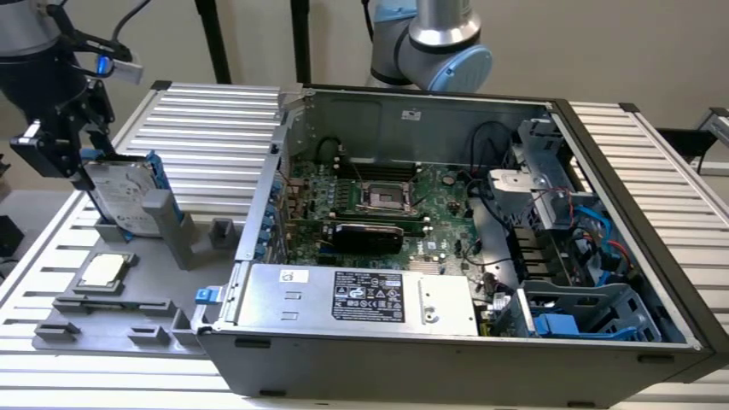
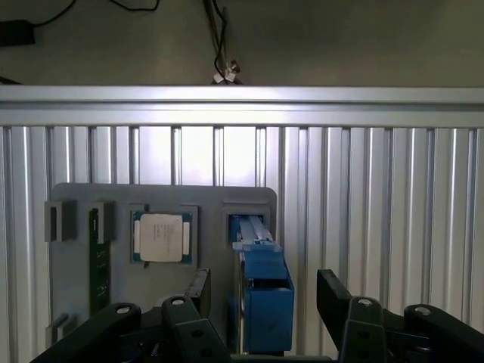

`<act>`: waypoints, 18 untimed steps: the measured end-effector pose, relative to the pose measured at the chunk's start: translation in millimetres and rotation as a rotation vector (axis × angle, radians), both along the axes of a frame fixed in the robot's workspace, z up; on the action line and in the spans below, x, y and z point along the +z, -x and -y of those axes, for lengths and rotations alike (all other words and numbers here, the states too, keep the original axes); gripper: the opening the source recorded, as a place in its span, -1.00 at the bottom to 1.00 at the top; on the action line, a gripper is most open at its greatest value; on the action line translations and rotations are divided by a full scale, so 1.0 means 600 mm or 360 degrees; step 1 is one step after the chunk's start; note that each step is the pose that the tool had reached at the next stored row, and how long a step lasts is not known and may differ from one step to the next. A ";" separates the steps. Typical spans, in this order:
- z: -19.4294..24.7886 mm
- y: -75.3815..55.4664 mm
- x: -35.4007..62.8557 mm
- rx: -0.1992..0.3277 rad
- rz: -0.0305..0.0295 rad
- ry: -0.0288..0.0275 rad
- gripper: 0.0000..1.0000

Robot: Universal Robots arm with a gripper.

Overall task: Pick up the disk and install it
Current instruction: 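Pick up the disk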

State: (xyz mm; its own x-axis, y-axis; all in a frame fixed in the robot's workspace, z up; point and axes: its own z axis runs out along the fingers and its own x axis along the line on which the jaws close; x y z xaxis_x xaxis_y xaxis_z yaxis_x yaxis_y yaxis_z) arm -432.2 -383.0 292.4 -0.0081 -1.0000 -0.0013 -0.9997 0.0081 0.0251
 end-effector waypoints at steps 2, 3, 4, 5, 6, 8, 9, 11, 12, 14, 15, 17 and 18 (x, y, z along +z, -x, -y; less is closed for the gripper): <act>0.0001 0.000 -0.003 0.0002 0.00000 0.00000 0.35; 0.0002 0.000 -0.004 0.0005 0.00000 0.00000 0.35; 0.0002 0.000 -0.005 0.0008 -0.00001 -0.00001 0.35; 0.0002 0.000 -0.006 0.0011 -0.00001 0.00000 0.35; 0.0002 0.000 -0.006 0.0014 -0.00004 0.00002 0.35; 0.0002 0.000 -0.007 0.0019 -0.00002 0.00001 0.35; 0.0002 0.000 -0.007 0.0022 -0.00001 0.00000 0.30; 0.0002 0.000 -0.008 0.0027 -0.00002 0.00000 0.17; 0.0002 0.000 -0.008 0.0029 -0.00002 0.00000 0.17; 0.0002 0.000 -0.008 0.0032 0.00000 0.00000 0.17; 0.0002 0.000 -0.008 0.0033 0.00000 0.00000 0.17; 0.0002 0.000 -0.009 0.0034 0.00000 0.00000 0.17; 0.0002 0.000 -0.009 0.0034 -0.00001 0.00000 0.17</act>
State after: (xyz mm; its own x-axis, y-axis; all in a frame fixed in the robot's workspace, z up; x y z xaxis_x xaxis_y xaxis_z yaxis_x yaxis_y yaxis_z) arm -432.2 -383.1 287.0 0.0132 -0.9999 -0.0013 -0.9996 -0.0132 0.0252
